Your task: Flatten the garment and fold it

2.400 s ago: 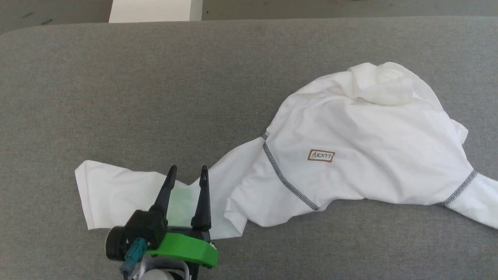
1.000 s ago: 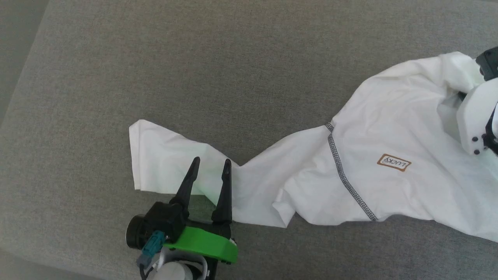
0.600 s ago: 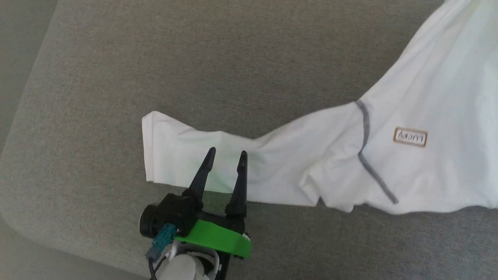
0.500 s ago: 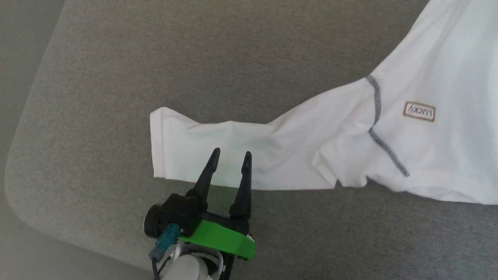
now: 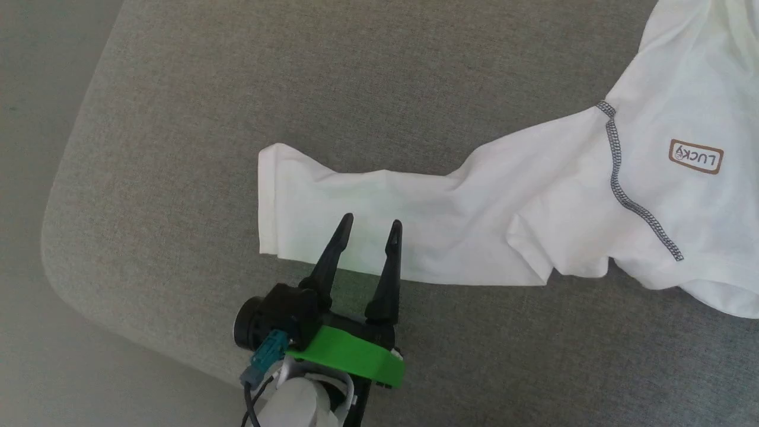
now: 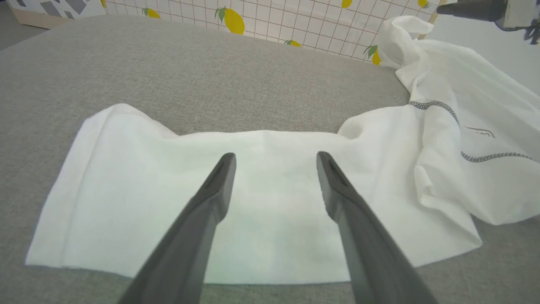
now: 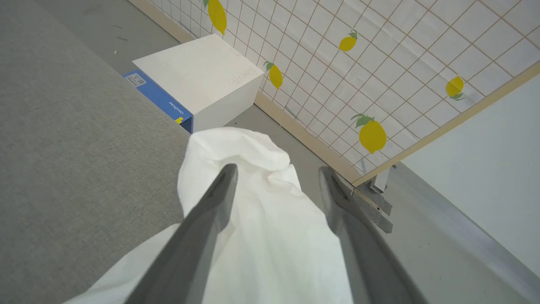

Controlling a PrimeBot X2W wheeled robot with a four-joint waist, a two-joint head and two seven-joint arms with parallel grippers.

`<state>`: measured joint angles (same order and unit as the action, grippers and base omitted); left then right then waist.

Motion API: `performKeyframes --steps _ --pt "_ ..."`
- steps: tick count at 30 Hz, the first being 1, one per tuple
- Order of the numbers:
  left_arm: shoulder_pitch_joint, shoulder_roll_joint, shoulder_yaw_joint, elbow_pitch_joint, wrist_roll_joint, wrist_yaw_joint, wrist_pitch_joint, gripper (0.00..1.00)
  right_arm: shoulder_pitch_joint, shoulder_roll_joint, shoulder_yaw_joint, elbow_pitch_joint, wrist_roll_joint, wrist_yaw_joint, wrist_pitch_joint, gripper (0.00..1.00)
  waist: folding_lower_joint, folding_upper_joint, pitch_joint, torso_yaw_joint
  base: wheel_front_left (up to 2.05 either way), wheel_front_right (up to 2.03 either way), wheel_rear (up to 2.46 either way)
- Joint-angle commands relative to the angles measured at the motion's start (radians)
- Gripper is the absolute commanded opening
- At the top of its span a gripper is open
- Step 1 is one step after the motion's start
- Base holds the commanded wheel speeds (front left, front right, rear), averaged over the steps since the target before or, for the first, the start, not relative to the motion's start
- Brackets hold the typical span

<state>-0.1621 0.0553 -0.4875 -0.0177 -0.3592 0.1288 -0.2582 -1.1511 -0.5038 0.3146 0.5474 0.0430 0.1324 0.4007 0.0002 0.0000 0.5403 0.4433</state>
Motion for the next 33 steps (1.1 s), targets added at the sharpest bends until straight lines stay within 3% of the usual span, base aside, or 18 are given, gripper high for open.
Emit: performKeyframes --steps 1,8,15,20,25,29,33 --pt "-0.019 -0.005 0.008 0.0 0.004 0.007 -0.004 1.0 0.008 0.002 -0.01 0.002 0.021 -0.002 -0.021 1.0 -0.0002 0.0 -0.023 -0.03 0.0 0.0 0.0" --pt "0.001 -0.005 0.052 0.014 0.039 0.0 -0.004 1.0 0.091 -0.015 -0.11 -0.08 0.136 -0.002 -0.108 1.0 -0.0002 0.0 -0.103 -0.114 0.0 0.0 0.0" --pt "0.061 0.017 0.111 0.019 0.074 -0.012 -0.004 1.0 0.439 -0.007 -0.316 -0.332 0.209 -0.002 -0.128 1.0 -0.0002 0.0 -0.195 -0.214 0.0 0.0 0.0" --pt "0.106 0.037 0.145 0.007 0.08 -0.011 -0.004 1.0 0.766 0.111 -0.466 -0.567 0.198 -0.002 -0.126 1.0 -0.0002 0.0 -0.248 -0.275 0.0 0.0 0.0" --pt "0.16 0.05 0.174 -0.005 0.077 -0.002 -0.004 1.0 1.054 0.293 -0.574 -0.76 0.161 -0.002 -0.165 1.0 -0.0002 0.0 -0.293 -0.333 0.0 0.0 0.0" --pt "0.196 0.053 0.2 -0.022 0.068 0.007 -0.004 1.0 1.198 0.402 -0.642 -0.833 0.108 -0.002 -0.226 1.0 -0.0002 0.0 -0.32 -0.366 0.0 0.0 0.0" --pt "0.217 0.064 0.212 -0.036 0.075 0.006 -0.004 1.0 1.275 0.447 -0.666 -0.85 0.112 -0.002 -0.267 1.0 -0.0002 0.0 -0.338 -0.385 0.0 0.0 0.0"
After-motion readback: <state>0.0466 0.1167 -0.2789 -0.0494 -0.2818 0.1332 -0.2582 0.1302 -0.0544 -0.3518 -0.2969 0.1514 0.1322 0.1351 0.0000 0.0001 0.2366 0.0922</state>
